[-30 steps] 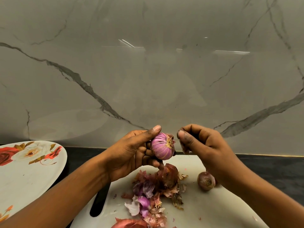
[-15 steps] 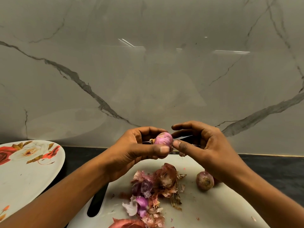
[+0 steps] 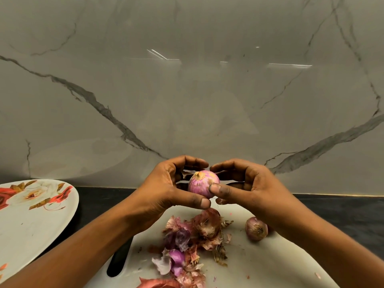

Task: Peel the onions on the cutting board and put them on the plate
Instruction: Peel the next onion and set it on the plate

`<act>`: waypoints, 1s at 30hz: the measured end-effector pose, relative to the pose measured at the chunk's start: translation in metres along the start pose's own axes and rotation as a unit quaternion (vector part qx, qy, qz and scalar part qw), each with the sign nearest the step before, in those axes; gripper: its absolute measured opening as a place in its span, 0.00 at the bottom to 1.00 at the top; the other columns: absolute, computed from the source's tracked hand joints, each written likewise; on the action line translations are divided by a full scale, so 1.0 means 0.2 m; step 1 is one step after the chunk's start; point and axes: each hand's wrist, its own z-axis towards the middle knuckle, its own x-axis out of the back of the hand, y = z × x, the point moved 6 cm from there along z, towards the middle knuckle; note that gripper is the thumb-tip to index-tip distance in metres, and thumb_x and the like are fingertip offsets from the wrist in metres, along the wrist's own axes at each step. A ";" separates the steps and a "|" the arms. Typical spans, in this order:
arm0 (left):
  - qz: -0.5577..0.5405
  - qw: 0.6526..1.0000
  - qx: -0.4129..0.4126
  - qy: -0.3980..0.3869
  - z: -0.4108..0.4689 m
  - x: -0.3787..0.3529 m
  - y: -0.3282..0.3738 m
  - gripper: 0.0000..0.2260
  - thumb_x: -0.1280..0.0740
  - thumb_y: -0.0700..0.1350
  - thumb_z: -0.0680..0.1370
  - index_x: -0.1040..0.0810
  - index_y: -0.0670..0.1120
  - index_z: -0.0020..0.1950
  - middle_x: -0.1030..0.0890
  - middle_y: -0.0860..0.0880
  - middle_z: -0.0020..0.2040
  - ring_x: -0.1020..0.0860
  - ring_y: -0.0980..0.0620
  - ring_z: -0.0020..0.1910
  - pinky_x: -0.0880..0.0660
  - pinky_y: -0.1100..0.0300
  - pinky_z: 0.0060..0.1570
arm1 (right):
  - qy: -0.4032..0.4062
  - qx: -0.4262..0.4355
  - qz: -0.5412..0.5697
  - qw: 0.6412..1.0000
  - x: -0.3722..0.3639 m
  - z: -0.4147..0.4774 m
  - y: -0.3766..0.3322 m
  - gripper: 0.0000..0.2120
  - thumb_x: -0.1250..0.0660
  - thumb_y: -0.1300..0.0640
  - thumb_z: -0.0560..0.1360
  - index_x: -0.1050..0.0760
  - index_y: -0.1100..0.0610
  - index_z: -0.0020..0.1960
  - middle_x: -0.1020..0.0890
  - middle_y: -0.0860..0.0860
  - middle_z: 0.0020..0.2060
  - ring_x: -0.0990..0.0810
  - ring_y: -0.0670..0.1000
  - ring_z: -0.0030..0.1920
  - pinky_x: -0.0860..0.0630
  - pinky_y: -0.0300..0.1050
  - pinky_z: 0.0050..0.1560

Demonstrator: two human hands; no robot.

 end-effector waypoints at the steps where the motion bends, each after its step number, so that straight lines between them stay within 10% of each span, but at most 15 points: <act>1: -0.006 1.000 -0.003 0.000 0.00 0.00 0.00 0.29 0.17 0.33 0.60 0.15 0.53 0.57 0.14 0.51 0.58 0.15 0.44 0.59 0.16 0.49 0.54 | -0.001 -0.001 0.013 1.000 0.00 0.00 0.00 0.22 0.22 0.54 0.70 0.19 0.51 0.63 0.13 0.48 0.55 0.11 0.53 0.51 0.15 0.45 0.50; 20: -0.014 0.992 -0.115 0.047 -0.01 0.03 0.06 0.07 0.24 0.41 0.71 0.11 0.42 0.47 0.14 0.44 0.52 0.15 0.46 0.55 0.17 0.56 0.49 | -0.023 -0.005 0.031 0.999 -0.03 -0.01 0.00 0.27 0.20 0.58 0.69 0.21 0.50 0.66 0.12 0.50 0.56 0.13 0.51 0.57 0.16 0.47 0.57; 30: -0.072 0.997 -0.010 -0.037 0.00 -0.01 0.00 0.18 0.23 0.41 0.75 0.16 0.47 0.65 0.15 0.41 0.61 0.15 0.37 0.58 0.16 0.50 0.54 | 0.023 0.062 -0.008 0.998 0.01 -0.02 -0.05 0.23 0.20 0.56 0.67 0.18 0.50 0.61 0.12 0.46 0.54 0.14 0.47 0.57 0.16 0.43 0.53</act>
